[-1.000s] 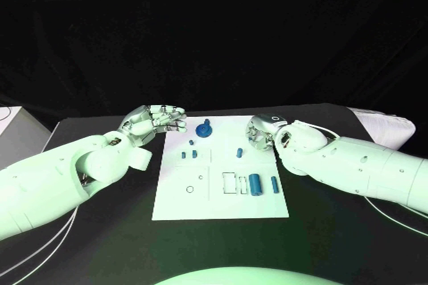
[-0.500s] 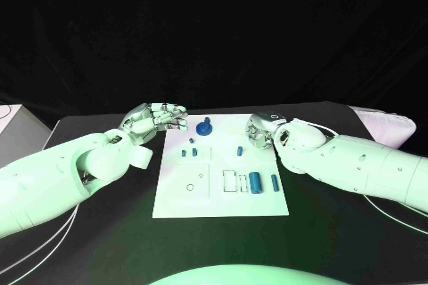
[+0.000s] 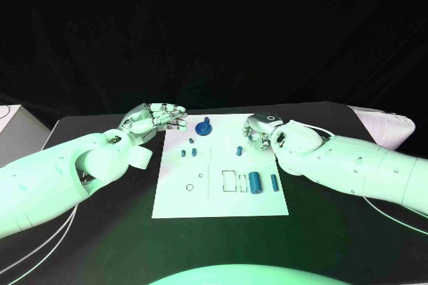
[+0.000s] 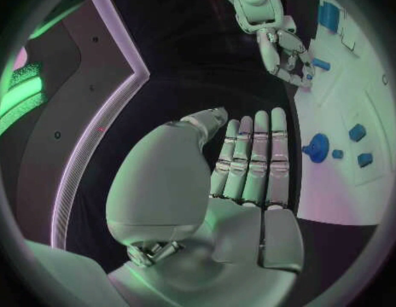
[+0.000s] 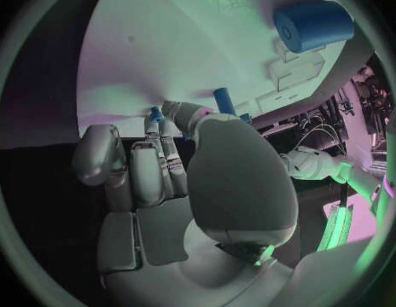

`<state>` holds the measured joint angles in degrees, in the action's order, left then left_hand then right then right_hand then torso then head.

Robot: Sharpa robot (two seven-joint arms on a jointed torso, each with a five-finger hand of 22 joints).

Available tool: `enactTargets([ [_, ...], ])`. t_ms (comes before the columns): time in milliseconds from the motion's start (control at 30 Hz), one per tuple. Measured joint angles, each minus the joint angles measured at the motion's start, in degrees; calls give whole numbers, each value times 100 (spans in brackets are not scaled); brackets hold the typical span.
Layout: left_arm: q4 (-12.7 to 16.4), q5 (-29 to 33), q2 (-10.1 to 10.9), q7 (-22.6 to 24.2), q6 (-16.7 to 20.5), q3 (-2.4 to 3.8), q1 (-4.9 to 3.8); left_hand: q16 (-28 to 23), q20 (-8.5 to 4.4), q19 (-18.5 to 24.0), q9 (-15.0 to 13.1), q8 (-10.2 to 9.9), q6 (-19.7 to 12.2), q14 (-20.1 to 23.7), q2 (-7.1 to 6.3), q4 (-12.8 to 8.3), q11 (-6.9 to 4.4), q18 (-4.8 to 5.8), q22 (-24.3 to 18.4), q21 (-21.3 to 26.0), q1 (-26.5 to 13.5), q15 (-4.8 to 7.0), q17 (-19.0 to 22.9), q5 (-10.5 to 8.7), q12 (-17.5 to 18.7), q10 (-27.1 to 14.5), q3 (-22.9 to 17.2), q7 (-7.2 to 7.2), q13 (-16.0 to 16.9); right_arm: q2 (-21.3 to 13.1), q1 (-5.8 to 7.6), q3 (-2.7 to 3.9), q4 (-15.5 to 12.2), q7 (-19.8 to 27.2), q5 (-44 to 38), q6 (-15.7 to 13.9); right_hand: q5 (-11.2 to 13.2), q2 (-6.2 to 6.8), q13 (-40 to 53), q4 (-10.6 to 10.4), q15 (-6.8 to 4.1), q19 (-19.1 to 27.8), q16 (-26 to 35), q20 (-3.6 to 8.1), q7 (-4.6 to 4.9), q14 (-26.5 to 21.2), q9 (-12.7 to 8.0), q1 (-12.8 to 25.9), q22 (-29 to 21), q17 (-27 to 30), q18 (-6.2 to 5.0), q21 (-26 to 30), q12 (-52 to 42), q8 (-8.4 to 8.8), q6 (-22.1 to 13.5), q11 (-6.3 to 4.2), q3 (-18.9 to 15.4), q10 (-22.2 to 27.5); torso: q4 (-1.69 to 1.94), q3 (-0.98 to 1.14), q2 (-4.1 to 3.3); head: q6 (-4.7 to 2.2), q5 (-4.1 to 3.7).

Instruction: Assemble the parts on the task board

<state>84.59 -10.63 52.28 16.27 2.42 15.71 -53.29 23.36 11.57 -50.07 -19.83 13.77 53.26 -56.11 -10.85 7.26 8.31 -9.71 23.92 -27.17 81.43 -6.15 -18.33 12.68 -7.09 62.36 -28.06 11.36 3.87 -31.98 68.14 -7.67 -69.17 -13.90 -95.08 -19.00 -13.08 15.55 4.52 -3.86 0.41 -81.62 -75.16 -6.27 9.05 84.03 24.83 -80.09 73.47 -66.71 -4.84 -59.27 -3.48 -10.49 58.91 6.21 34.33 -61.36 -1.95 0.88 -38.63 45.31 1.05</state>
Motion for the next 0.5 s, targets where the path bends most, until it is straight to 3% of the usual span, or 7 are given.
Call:
enactTargets([
  [500,-5,-33,0,-21,0,0,0,-22,0,0,1,0,0,0,0,0,-1,0,0,0,0,0,-5,0,27,0,0,0,0,-14,-23,-8,-25,-32,-50,-117,0,0,26,63,0,0,-29,0,9,0,-26,0,87,-80,0,-130,-107,-1,73,-24,63,-150,0,3,-3,1,2],
])
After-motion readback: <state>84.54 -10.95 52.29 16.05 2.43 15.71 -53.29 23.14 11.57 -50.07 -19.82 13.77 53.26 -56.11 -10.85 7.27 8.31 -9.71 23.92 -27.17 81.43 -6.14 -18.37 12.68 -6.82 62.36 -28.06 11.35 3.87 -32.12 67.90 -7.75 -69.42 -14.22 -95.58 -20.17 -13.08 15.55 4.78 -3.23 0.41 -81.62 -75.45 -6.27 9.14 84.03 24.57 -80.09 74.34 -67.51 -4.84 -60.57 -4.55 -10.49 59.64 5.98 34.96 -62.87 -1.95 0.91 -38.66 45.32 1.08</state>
